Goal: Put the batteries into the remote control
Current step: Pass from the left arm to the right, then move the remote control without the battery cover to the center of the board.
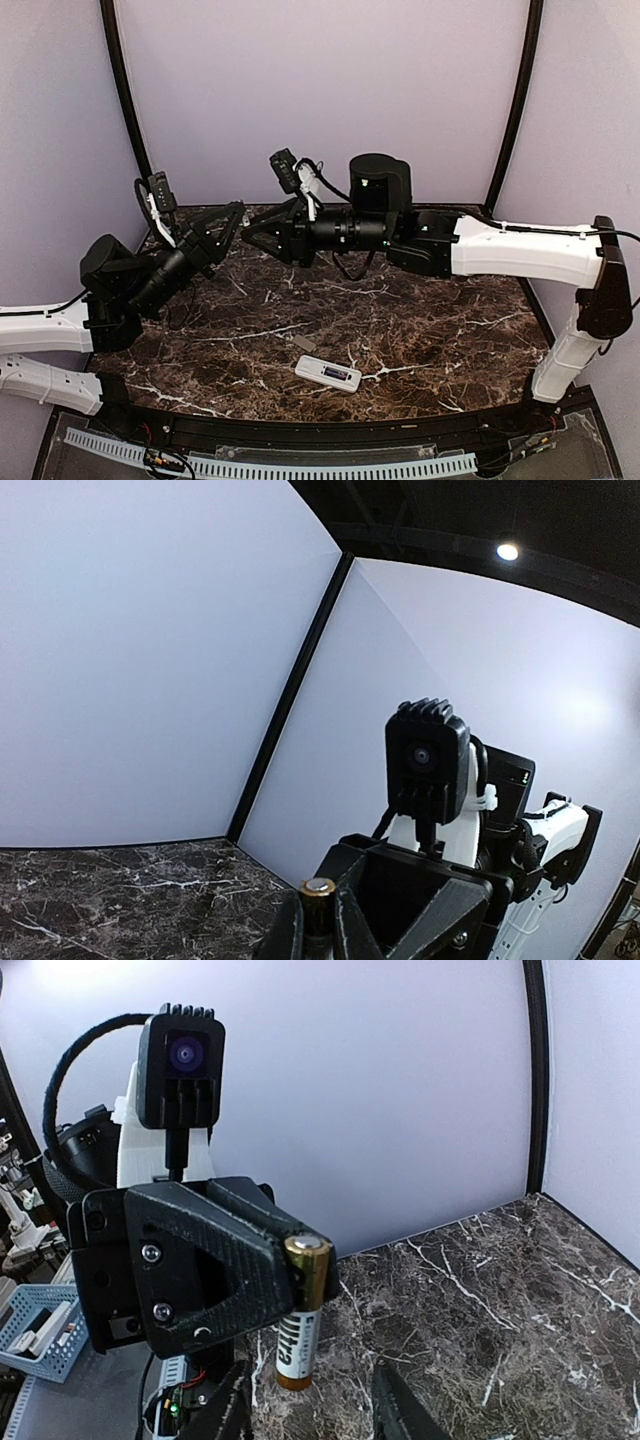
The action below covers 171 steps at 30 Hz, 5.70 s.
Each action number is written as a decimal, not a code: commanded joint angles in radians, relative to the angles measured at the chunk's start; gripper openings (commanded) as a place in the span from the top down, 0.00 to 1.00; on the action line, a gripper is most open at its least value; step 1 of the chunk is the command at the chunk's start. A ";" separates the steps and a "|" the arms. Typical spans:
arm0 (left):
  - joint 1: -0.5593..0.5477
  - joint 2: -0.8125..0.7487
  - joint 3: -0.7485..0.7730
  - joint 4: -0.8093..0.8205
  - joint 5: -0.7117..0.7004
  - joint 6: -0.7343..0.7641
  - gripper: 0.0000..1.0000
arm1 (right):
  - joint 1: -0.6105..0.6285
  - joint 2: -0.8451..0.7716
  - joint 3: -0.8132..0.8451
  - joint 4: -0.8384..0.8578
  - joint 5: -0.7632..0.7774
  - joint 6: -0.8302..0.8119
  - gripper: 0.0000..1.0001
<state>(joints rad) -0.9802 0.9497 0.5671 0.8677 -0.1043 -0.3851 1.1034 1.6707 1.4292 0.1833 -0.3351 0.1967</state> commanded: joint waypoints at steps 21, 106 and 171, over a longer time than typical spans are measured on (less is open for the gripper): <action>-0.009 0.018 -0.050 -0.021 0.031 -0.033 0.63 | 0.006 -0.031 0.021 -0.093 0.058 -0.084 1.00; -0.199 0.763 0.326 -0.982 0.263 1.030 1.00 | -0.511 0.015 -0.181 -0.626 -0.305 -0.295 1.00; -0.244 0.611 0.224 -1.005 0.295 0.735 0.23 | -0.424 0.003 -0.171 -0.824 -0.356 -0.138 1.00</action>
<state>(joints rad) -1.2259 1.6291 0.8120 -0.1703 0.1913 0.3805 0.6693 1.7107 1.2320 -0.5930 -0.6811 0.0448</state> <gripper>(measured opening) 0.766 0.063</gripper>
